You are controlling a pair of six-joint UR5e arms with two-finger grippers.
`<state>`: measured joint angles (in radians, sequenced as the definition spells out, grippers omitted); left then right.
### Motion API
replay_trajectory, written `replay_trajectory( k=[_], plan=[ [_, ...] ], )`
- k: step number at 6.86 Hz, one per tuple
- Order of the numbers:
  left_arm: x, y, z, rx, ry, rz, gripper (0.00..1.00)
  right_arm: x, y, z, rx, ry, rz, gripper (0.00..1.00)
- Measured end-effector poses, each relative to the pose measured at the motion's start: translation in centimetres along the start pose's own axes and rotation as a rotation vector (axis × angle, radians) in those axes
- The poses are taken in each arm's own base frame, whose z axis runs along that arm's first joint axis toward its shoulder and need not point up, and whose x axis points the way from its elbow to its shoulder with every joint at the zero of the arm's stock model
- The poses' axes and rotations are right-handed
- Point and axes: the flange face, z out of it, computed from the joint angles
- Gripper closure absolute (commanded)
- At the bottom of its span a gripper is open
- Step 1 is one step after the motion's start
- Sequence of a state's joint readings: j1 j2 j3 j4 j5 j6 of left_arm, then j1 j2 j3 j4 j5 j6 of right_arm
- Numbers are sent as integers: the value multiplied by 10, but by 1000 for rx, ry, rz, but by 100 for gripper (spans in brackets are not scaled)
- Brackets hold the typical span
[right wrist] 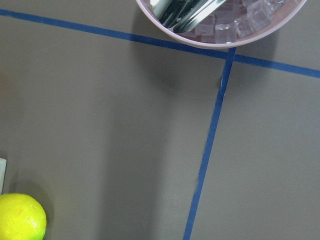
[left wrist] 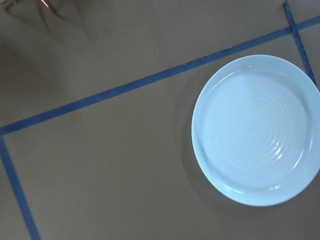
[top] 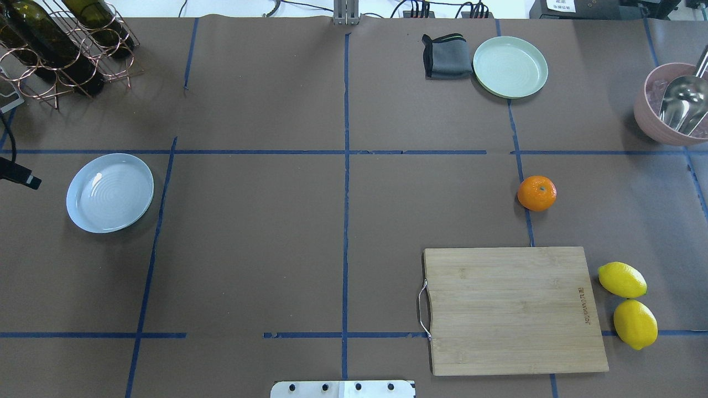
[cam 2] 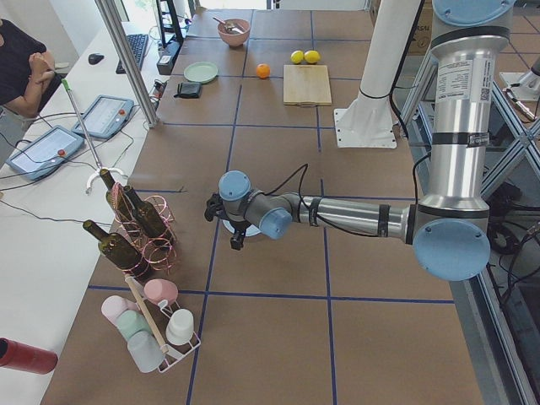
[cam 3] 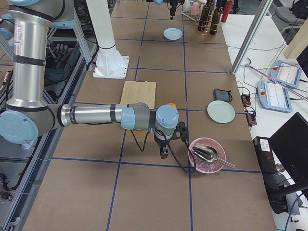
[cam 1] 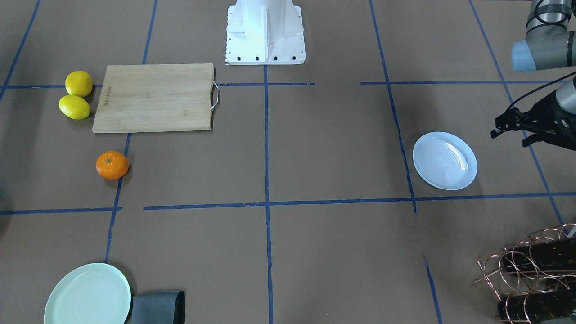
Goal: Pick orange to plate
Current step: 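Lower the left gripper to the white plate's rim and grip it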
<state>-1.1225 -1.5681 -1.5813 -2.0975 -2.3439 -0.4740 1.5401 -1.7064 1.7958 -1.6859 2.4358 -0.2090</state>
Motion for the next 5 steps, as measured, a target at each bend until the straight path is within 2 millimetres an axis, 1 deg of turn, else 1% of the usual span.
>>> replay_trajectory(
  k=[1,2,3,4,5],
  plan=[
    [13,1,28,-10,-2,-41,10,-2,-1,-1,3,-2,-4,0],
    [19,0,43,-22,-2,-60,12,-3,-2,-3,7,-2,-8,0],
    [23,-5,55,-32,-2,-65,27,-4,-2,-4,8,-3,-10,0],
    [27,-11,63,-40,-2,-63,86,-4,-2,-4,8,-3,-10,0],
    [29,-14,68,-46,-2,-60,100,-5,-2,-4,9,-3,-11,0]
  ],
)
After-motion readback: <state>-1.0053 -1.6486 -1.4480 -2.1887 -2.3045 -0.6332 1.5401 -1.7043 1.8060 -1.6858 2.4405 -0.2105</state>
